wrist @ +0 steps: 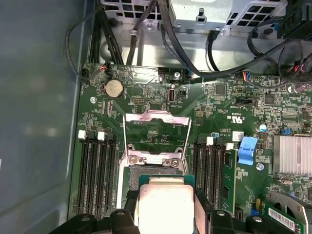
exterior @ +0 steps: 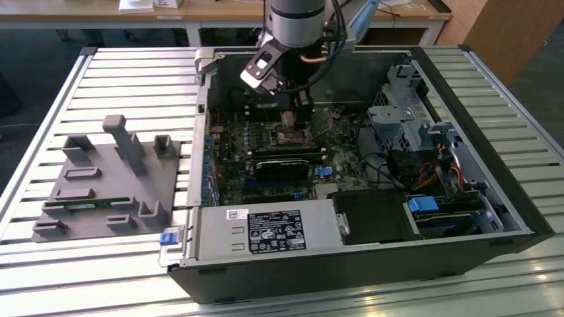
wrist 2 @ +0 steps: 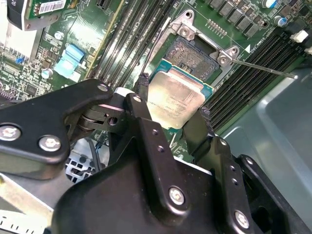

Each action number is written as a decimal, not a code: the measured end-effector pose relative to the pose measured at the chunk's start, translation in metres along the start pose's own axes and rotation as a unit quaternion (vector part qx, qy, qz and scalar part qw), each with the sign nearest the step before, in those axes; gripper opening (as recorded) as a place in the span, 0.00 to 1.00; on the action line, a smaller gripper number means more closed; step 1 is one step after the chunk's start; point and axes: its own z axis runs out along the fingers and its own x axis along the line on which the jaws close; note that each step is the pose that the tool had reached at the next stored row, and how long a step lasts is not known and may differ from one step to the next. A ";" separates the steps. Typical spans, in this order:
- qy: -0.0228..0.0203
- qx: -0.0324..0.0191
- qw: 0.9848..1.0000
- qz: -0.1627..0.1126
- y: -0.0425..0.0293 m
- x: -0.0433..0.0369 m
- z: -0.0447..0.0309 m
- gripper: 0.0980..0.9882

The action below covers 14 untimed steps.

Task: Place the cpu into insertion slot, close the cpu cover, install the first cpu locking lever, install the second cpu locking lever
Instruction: 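Place the cpu into insertion slot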

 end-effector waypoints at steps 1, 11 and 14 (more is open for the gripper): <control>0.000 0.000 1.000 0.000 0.0000 0.0000 0.0005 0.49; 0.000 0.000 1.000 0.000 -0.0004 0.0000 0.0046 0.49; 0.000 0.000 1.000 0.000 -0.0005 0.0000 0.0061 0.49</control>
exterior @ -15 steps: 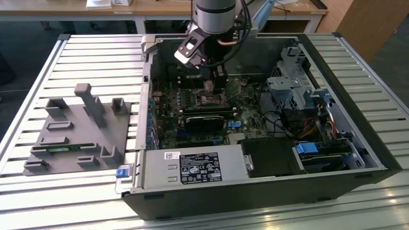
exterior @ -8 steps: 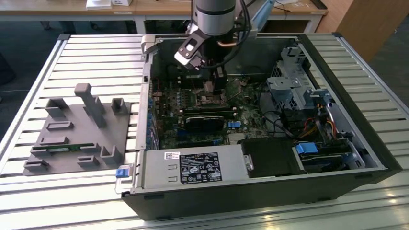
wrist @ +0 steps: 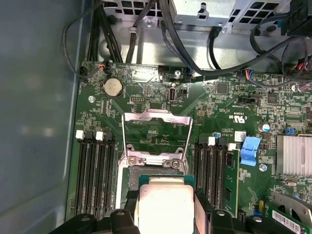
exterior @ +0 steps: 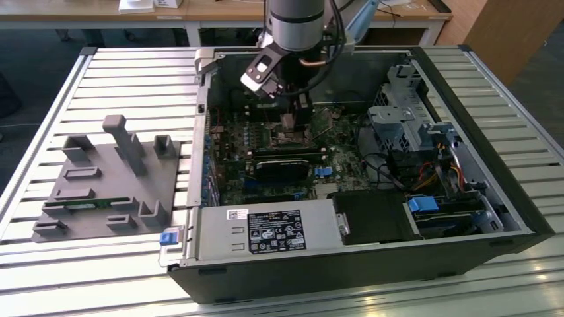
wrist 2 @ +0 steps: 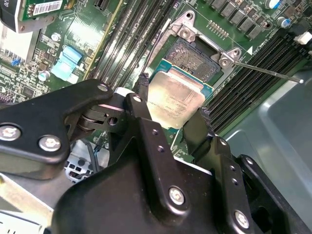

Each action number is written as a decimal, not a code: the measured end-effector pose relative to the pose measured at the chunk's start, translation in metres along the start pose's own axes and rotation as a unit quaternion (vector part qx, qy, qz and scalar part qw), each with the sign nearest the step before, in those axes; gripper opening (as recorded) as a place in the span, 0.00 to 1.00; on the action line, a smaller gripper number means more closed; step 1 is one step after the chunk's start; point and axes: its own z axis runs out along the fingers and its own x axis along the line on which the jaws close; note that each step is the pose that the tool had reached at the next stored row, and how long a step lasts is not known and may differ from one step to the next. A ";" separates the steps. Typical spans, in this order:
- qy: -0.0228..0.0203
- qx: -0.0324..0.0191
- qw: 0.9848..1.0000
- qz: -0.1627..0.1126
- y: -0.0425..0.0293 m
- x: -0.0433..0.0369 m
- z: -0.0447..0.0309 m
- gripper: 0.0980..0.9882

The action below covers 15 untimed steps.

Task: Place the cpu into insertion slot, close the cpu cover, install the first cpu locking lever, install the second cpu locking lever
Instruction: 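Place the cpu into insertion slot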

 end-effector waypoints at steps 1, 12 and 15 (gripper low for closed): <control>0.000 0.000 1.000 0.000 -0.0001 0.0000 0.0008 0.49; 0.000 0.000 1.000 0.000 -0.0025 0.0013 0.0144 0.49; 0.000 0.000 1.000 0.003 -0.0047 0.0014 0.0172 0.49</control>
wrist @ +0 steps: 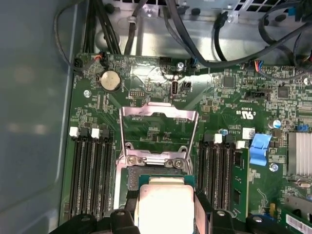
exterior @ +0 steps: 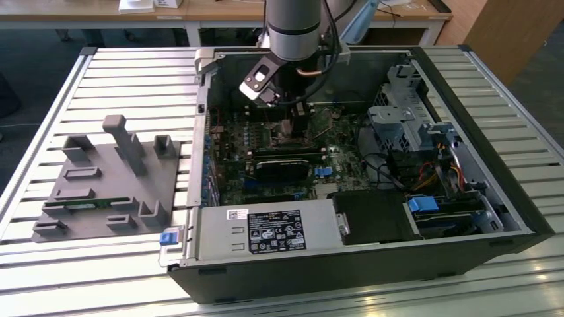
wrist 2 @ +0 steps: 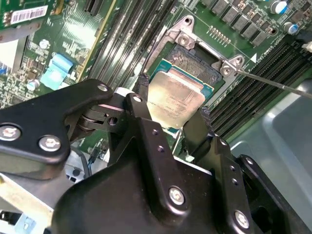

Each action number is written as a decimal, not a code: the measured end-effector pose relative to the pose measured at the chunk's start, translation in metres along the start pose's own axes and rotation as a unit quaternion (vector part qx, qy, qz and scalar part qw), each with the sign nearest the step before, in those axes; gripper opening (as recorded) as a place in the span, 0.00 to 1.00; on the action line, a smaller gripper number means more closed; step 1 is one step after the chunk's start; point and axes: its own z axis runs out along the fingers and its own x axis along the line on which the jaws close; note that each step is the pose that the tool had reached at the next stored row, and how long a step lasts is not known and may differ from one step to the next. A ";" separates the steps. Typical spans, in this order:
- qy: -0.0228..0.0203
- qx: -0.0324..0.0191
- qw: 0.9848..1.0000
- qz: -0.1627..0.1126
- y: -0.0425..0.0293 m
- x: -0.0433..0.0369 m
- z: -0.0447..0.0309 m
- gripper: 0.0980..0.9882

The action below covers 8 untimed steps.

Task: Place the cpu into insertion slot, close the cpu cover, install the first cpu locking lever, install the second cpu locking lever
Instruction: 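Place the cpu into insertion slot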

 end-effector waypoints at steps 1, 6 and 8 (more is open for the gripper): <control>0.000 0.000 1.000 0.002 -0.0007 0.0002 0.0009 0.49; 0.000 0.000 1.000 0.006 -0.0020 0.0025 0.0083 0.49; -0.001 0.000 1.000 0.006 -0.0022 0.0030 0.0116 0.49</control>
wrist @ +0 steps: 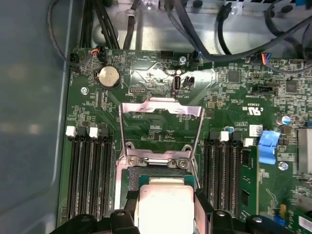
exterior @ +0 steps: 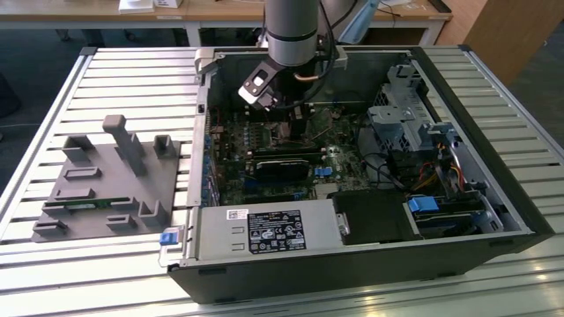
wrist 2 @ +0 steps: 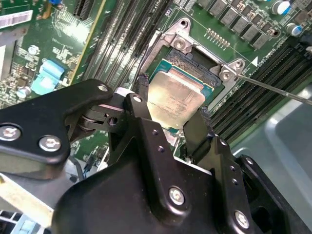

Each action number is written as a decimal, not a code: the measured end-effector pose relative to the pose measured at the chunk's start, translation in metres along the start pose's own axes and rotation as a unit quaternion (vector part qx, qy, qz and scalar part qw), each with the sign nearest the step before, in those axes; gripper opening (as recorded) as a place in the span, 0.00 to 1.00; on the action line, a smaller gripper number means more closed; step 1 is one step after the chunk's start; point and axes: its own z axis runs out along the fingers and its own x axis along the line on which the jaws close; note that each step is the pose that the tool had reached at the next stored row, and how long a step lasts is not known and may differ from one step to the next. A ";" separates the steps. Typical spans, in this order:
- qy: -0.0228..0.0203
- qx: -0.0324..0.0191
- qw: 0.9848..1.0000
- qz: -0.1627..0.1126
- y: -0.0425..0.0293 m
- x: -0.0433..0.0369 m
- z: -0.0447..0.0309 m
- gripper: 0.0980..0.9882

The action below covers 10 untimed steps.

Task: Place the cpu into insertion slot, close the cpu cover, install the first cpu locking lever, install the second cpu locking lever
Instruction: 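Place the cpu into insertion slot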

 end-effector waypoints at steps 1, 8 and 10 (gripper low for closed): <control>0.000 0.000 1.000 0.000 -0.0001 0.0002 0.0015 0.49; 0.000 0.000 1.000 0.001 -0.0007 0.0022 0.0072 0.49; 0.000 0.000 1.000 0.002 -0.0008 0.0029 0.0086 0.49</control>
